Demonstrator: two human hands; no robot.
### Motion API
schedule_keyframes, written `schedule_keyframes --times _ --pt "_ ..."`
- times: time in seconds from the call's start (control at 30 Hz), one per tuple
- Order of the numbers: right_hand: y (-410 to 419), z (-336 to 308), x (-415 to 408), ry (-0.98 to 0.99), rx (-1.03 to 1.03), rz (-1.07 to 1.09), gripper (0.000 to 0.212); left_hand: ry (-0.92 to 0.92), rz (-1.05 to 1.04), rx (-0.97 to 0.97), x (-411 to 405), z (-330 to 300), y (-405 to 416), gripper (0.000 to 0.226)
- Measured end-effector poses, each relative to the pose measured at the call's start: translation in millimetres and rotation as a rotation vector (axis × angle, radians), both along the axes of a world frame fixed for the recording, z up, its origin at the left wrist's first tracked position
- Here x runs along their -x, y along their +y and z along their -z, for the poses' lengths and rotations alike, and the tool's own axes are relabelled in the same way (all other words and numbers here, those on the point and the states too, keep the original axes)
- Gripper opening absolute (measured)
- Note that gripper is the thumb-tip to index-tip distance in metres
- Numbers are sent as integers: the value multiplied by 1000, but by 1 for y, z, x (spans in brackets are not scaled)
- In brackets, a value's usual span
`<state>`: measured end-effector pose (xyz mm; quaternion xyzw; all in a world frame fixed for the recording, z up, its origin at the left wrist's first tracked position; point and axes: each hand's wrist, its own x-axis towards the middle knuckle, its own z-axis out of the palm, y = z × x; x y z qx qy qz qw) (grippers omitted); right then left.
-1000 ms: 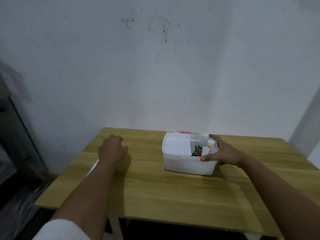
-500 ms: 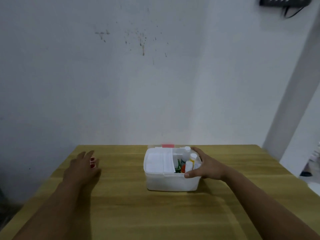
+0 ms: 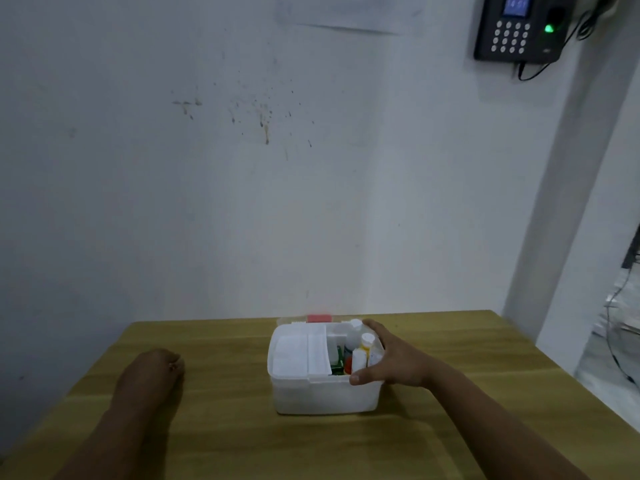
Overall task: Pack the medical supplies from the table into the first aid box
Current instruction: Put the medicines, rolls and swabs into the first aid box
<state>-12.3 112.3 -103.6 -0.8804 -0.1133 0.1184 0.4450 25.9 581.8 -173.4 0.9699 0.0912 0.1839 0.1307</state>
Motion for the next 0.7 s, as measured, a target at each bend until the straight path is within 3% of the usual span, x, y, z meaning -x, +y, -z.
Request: schedule_keyframes --times 0.17,0.33,0.47,0.63,0.7 --pt "0 -1 1 -10 -4 1 117 7 -17 -25 12 0 -19 23" --pt "0 -3 5 1 -16 -5 96 -6 -5 60 31 -10 -47 23" --pt "2 -3 6 -16 -31 6 104 -97 37 247 43 -30 -70 19" --pt "2 -3 5 1 0 39 120 -267 159 343 43 -89 -118 28" --pt "2 -3 6 4 0 29 116 -269 235 370 44 -110 -141 27"
